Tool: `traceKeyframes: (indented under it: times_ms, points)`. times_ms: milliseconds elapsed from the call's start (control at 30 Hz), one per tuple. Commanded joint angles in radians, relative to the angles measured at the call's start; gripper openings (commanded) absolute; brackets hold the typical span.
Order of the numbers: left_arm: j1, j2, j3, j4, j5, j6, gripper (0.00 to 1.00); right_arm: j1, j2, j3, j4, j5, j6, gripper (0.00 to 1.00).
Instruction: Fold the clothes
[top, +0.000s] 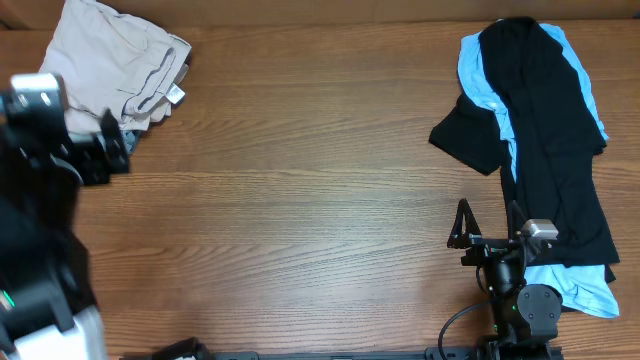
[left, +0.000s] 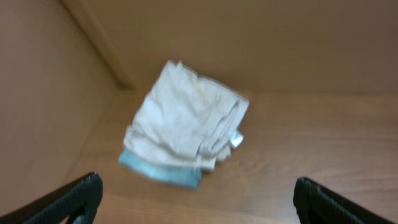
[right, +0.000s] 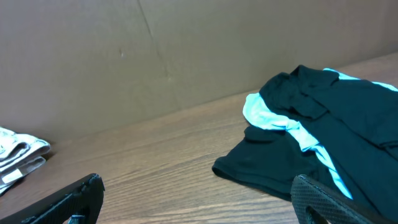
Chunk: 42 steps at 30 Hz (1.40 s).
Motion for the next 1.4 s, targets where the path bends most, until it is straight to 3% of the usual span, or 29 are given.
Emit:
traceKeyframes:
  times_ms: [0, 333, 567, 1000, 1367]
  points:
    - [-0.037, -0.185, -0.241, 0.130, 0.058, 0.011, 1.00, 0.001, -0.011, -0.011, 0.006, -0.005, 0.004, 1.00]
    - [-0.153, -0.616, -0.866, 0.542, 0.095, -0.103, 1.00, 0.001, -0.011, -0.011, 0.006, -0.005, 0.004, 1.00]
    - [-0.215, -0.787, -1.112, 0.676, 0.088, -0.128, 1.00, 0.001, -0.011, -0.011, 0.006, -0.005, 0.004, 1.00]
    - [-0.288, -1.000, -1.343, 0.850, 0.049, -0.128, 1.00, 0.001, -0.011, -0.011, 0.006, -0.005, 0.004, 1.00]
    - [-0.301, -0.999, -1.343, 0.787, 0.002, -0.127, 1.00, 0.001, -0.011, -0.011, 0.006, -0.005, 0.004, 1.00]
